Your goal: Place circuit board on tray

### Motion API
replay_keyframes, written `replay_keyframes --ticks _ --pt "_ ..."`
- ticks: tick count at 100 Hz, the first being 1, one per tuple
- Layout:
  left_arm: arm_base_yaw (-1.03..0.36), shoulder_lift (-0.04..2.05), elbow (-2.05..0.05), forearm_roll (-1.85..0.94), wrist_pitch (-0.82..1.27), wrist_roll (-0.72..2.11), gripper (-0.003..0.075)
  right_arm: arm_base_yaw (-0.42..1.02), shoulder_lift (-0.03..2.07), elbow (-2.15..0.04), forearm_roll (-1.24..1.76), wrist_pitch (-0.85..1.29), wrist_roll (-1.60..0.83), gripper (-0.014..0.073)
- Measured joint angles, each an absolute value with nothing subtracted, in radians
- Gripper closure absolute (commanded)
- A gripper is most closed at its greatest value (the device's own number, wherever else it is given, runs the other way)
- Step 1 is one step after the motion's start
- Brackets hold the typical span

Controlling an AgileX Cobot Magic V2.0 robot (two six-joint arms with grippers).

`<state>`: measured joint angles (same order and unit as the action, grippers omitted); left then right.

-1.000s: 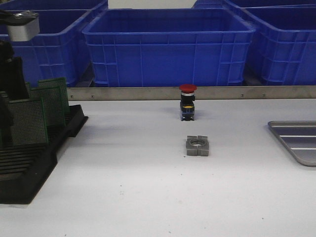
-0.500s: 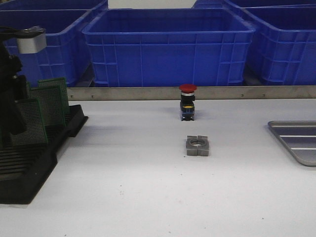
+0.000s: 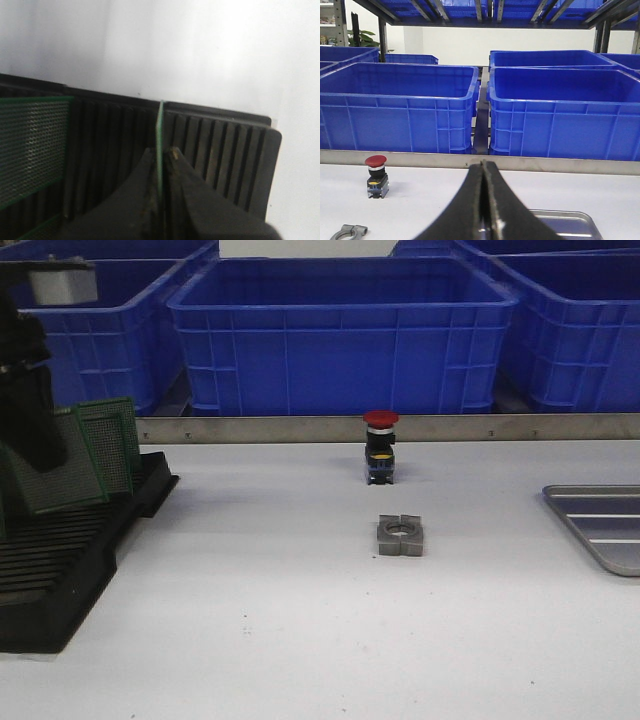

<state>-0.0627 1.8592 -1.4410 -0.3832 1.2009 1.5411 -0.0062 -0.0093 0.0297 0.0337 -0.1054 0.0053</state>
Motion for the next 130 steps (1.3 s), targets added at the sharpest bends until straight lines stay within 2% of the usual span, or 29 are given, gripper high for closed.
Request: replay_keyframes --ticks 26,74,99,119,130 --pt "-0.097 1.802 -1.466 -0.468 1.207 1.526 0.0738 -0.006 -0.009 0.030 0.034 -0.105 0.005 0.0662" --pt "-0.403 1.736 -1.466 -0.637 1.216 1.524 0.0738 -0.006 -0.009 0.030 0.034 -0.167 0.007 0.0662" --pt "-0.504 1.736 -1.466 -0.658 1.217 1.524 0.0738 -0.006 0.047 -0.187 0.034 0.154 0.084 0.0662" --pt "-0.514 1.736 -1.466 -0.662 1.218 1.524 0.0738 -0.006 0.250 -0.444 0.043 0.448 0.091 0.0662" --pt "-0.514 1.736 -1.466 -0.662 1.218 1.524 0.0738 -0.006 0.358 -0.532 0.082 0.541 0.092 0.0662"
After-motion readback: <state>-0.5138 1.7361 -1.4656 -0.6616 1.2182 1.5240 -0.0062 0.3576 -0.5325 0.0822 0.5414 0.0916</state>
